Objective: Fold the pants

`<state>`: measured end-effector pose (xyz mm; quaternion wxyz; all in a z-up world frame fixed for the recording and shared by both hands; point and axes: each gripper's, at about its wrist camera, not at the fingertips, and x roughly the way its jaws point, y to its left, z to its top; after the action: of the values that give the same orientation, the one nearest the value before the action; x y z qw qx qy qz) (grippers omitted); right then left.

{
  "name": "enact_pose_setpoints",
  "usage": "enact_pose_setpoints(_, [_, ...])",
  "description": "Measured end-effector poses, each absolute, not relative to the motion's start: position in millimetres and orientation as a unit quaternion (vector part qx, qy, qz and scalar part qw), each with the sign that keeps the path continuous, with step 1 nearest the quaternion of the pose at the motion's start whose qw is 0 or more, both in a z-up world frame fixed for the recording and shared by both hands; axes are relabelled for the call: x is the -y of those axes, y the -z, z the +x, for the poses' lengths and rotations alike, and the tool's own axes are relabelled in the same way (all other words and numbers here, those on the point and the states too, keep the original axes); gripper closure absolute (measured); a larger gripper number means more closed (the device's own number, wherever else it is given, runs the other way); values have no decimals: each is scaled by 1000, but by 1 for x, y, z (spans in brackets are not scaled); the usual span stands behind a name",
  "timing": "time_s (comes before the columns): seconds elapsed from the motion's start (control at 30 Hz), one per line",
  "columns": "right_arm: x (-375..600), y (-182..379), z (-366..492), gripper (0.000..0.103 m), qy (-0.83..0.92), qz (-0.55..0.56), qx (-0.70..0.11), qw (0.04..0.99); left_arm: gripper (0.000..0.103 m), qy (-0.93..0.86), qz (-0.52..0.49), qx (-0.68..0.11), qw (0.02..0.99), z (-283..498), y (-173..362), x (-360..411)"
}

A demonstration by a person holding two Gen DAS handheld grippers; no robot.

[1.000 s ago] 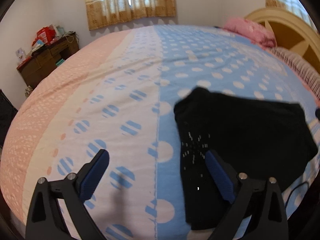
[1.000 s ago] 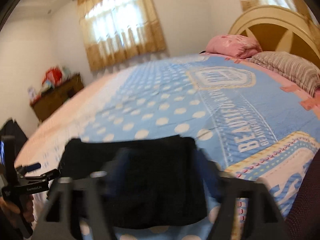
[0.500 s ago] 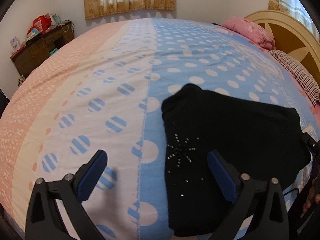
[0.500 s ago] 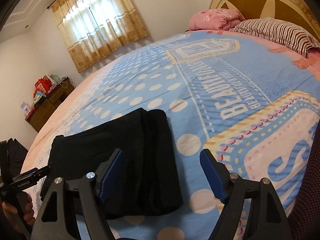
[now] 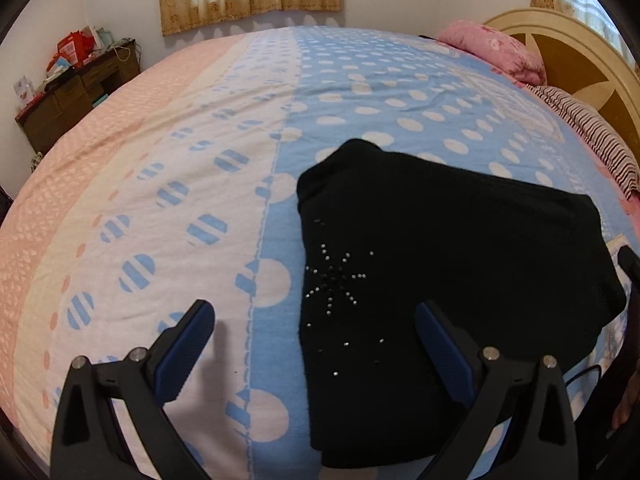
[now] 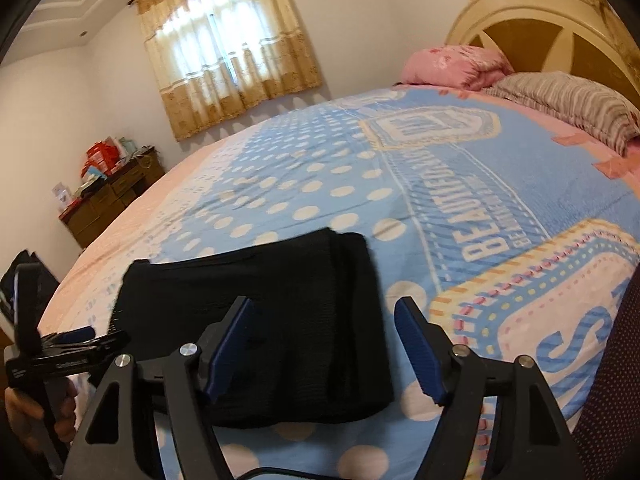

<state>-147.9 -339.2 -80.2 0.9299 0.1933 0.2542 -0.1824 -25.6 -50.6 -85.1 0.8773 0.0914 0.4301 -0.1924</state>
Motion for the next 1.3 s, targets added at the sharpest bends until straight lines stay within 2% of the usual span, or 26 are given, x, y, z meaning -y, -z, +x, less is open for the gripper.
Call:
enact_pose_setpoints(0.07, [331,75,-143,76,161,183,-257,935,1,191,93,-430,878,-26,85,50])
enact_pose_setpoints(0.1, [325,72,-136,78,145,181,-263,937,1,191,92,-430,878,-26,85,49])
enact_pose_setpoints(0.37, [264,51,-63,78,0,140,-280,950,1,171,93,-431,881,-33,82,32])
enact_pose_setpoints(0.53, [232,57,11,78,-67,133,-326,934,1,166,77,-444,877,-33,89,22])
enact_pose_setpoints(0.77, [192,85,87,78,-72,72,-399,911,0,161,72,-456,872,-32,97,23])
enact_pose_setpoints(1.0, [191,108,127,78,-56,87,-435,894,0,156,81,-450,875,-34,100,28])
enact_pose_setpoints(1.17, [200,98,113,78,-64,115,-402,906,0,166,69,-453,873,-35,99,29])
enact_pose_setpoints(1.23, [218,80,88,78,-62,159,-346,923,0,173,65,-455,871,-35,97,28])
enact_pose_setpoints(1.3, [238,65,60,73,-47,184,-304,934,0,178,67,-452,872,-34,92,27])
